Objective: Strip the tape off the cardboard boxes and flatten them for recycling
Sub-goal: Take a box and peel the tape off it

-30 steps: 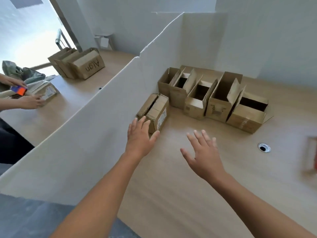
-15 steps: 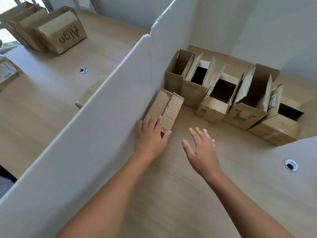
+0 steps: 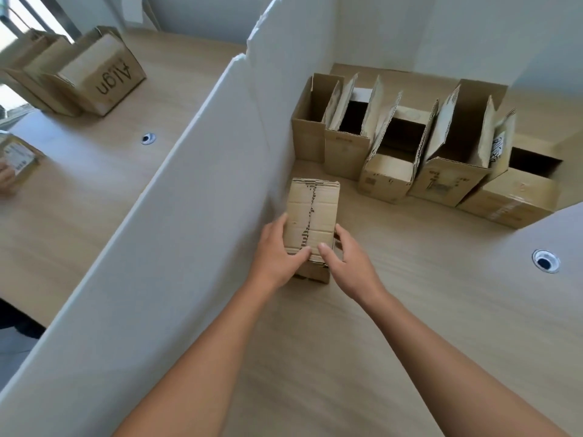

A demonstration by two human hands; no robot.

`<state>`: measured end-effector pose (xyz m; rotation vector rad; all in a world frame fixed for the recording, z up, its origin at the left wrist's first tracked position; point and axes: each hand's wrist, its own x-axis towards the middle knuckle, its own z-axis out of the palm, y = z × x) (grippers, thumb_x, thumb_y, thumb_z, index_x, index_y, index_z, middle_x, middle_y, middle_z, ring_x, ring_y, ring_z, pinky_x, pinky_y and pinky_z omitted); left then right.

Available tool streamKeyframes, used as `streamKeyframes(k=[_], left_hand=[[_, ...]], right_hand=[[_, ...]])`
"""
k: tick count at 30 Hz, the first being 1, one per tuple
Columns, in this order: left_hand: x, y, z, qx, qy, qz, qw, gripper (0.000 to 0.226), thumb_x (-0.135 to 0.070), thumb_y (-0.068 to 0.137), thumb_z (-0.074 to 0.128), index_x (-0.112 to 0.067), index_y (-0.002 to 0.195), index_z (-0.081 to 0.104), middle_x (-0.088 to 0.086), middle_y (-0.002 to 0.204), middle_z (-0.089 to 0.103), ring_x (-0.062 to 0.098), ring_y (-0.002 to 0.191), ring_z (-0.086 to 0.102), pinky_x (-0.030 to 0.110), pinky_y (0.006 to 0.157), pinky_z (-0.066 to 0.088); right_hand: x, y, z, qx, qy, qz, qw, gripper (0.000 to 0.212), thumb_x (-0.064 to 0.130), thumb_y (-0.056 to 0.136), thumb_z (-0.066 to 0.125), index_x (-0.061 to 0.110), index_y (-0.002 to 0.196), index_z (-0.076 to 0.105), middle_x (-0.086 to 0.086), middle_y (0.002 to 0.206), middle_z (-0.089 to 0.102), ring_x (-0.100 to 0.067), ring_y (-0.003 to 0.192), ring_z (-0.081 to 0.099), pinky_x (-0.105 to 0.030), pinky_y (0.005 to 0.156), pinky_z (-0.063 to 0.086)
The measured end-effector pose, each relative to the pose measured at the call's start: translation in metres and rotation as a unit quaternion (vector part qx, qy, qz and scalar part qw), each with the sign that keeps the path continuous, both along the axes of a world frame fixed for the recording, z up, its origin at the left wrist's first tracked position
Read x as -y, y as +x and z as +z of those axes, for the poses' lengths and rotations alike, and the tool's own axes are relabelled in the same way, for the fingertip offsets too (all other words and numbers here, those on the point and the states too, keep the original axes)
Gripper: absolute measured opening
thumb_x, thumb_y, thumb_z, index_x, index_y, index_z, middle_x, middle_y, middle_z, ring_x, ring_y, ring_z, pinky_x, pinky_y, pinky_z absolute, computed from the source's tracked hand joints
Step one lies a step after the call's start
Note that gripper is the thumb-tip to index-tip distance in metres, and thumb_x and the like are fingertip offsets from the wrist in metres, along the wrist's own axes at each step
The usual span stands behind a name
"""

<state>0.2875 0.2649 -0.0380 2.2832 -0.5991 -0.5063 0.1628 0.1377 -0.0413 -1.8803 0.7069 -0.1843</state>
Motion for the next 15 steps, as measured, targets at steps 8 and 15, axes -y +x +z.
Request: streamKeyframes(k=[8, 15], left_hand=[[-0.022, -0.146, 0.020, -0.136, -0.064, -0.072, 0.986, 0.067, -0.032, 0.072, 0.076, -0.035, 0.136, 0.057, -0.006, 0.124, 0.067, 0.000, 0.108, 0.065, 0.023, 0.090, 0.056], [-0.032, -0.276, 0.016, -0.257, -0.104, -0.114, 0.954, 0.045, -0.024, 0.086, 0.039, -0.027, 0.119, 0.069, -0.008, 0.113, 0.074, 0.018, 0.112, 0.065, 0.035, 0.098, 0.050]], right_hand=[[-0.023, -0.156, 0.005, -0.055, 0.013, -0.108, 0.993, 0.071, 0.041, 0.095, 0.068, 0.017, 0.153, 0.035, 0.003, 0.138, 0.042, 0.008, 0.111, 0.041, -0.001, 0.088, 0.032], [-0.037, -0.306, 0.001, -0.124, 0.042, -0.214, 0.968, 0.098, 0.061, 0.084, 0.072, 0.020, 0.159, 0.024, -0.002, 0.148, 0.033, -0.017, 0.142, 0.036, -0.040, 0.120, 0.033]])
